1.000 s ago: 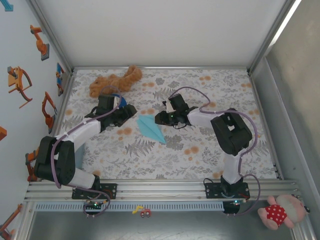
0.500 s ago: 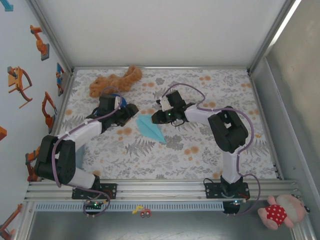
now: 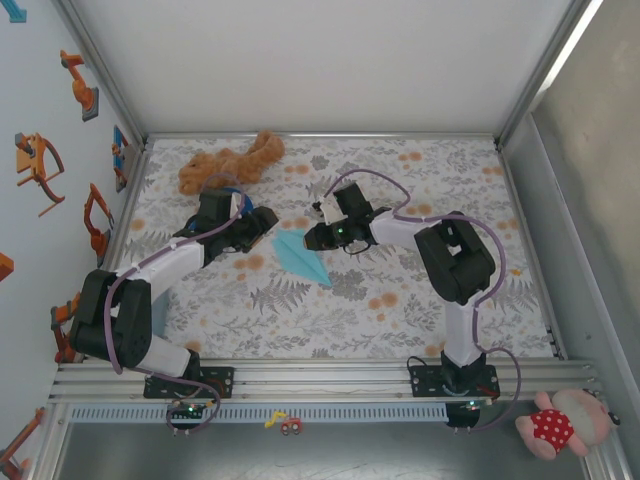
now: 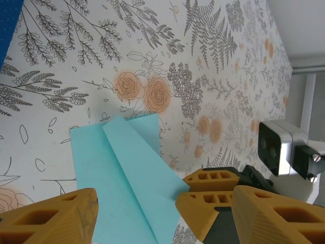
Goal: Fold a paper plane with a square sheet of paper (pick it up from the middle)
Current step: Pick up the paper from the center of the table, then turn over the paper at the center of the table.
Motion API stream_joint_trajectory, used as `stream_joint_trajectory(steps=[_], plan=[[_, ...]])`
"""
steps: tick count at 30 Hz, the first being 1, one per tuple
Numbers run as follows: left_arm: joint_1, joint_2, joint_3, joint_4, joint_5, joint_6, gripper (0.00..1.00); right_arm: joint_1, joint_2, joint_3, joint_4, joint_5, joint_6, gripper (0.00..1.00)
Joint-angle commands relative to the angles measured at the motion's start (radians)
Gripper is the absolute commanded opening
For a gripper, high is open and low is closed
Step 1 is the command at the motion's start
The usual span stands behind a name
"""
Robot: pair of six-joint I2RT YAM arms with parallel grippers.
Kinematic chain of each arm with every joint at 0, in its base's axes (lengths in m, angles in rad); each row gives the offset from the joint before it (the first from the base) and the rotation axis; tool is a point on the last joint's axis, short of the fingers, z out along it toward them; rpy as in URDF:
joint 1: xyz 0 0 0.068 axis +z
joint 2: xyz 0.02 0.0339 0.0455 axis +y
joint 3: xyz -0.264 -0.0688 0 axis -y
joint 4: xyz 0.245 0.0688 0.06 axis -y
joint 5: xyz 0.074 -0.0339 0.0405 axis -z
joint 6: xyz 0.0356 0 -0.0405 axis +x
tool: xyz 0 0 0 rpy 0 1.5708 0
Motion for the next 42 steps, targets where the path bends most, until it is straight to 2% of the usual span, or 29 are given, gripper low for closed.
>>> stream_joint_trajectory(steps=[1, 4, 6, 9, 16, 25, 29, 33, 42], plan=[[-0.006, -0.001, -0.028, 0.045, 0.030, -0.020, 0.71, -0.005, 0.011, 0.040, -0.006, -0.036, -0.046, 0.12], [-0.006, -0.007, -0.040, 0.080, 0.059, -0.017, 0.71, -0.004, -0.005, 0.058, -0.027, -0.034, -0.065, 0.02], [-0.008, -0.011, -0.045, 0.108, 0.083, -0.011, 0.70, -0.005, -0.032, 0.060, -0.023, -0.024, -0.061, 0.00], [-0.007, -0.028, -0.055, 0.149, 0.113, -0.004, 0.70, -0.007, -0.096, 0.049, 0.014, -0.018, -0.029, 0.00], [-0.011, -0.109, -0.067, 0.264, 0.198, -0.022, 0.72, -0.046, -0.241, -0.030, 0.240, -0.072, 0.192, 0.00], [-0.053, -0.127, -0.038, 0.397, 0.295, -0.031, 0.73, -0.049, -0.323, -0.038, 0.348, -0.131, 0.404, 0.00], [-0.068, -0.109, -0.047, 0.528, 0.345, -0.081, 0.71, -0.050, -0.326, -0.055, 0.477, -0.168, 0.525, 0.00], [-0.071, -0.092, -0.058, 0.639, 0.396, -0.126, 0.68, -0.049, -0.324, -0.057, 0.524, -0.177, 0.575, 0.00], [-0.073, -0.084, -0.063, 0.709, 0.434, -0.131, 0.53, -0.051, -0.332, -0.054, 0.540, -0.176, 0.605, 0.00]])
